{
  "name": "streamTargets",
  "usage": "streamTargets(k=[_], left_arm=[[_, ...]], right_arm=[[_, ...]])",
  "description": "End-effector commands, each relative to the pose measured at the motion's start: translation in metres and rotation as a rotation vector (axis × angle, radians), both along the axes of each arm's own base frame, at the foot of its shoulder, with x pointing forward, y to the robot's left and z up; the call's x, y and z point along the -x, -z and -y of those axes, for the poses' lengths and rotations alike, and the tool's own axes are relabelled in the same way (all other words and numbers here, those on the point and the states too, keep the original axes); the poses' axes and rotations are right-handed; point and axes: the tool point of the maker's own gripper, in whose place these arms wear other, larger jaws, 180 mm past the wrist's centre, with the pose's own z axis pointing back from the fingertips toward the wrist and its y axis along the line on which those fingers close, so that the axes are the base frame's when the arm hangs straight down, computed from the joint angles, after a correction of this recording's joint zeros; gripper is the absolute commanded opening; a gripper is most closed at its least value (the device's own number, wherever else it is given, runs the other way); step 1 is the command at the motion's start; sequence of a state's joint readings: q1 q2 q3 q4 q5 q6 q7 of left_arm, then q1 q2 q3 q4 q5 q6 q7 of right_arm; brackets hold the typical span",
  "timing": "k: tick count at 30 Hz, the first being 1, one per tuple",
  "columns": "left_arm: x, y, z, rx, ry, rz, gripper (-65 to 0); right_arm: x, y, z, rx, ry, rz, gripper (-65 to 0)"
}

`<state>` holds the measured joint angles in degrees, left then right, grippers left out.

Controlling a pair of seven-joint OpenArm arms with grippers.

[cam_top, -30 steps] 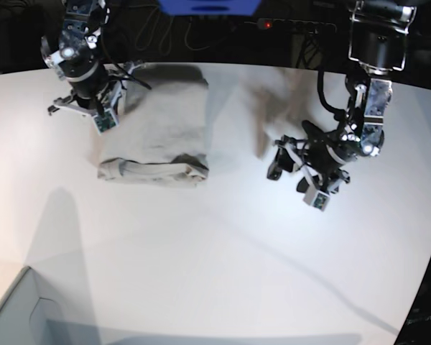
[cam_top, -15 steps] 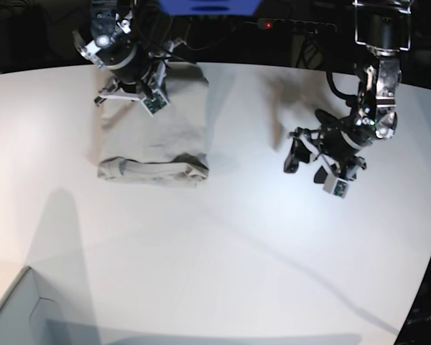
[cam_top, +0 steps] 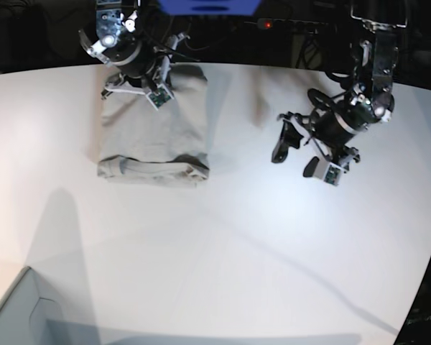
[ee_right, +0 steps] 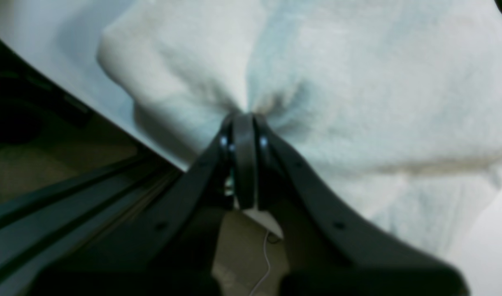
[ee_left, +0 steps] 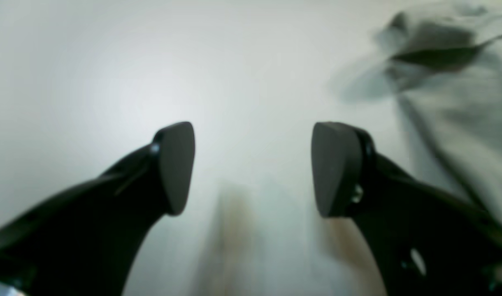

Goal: Layout the t-shirt on the table in an organized manner, then fold the t-shirt properly
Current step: 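Press and smooth the folded bundle with the left gripper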

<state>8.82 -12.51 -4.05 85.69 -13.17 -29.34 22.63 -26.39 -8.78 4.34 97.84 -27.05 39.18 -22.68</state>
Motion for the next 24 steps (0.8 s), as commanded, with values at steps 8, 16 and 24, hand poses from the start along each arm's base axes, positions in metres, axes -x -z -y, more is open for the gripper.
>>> streamTargets(k=[8, 16, 24], left_arm=[[0.025, -0.039, 0.127, 0.061, 0.360, 0.070, -38.1], [0.003, 0.002, 0.176, 0.018, 0.441, -0.103, -62.8], [-0.038, 0.005, 0.209, 0.089, 0.409, -0.114, -65.0]], right_arm=[[-0.005, -0.008, -0.004, -0.018, -0.009, 0.028, -65.0], [-0.005, -0.008, -0.005, -0.018, -0.011, 0.027, -65.0], [-0.003, -0.007, -0.005, -0.019, -0.012, 0.022, -65.0]])
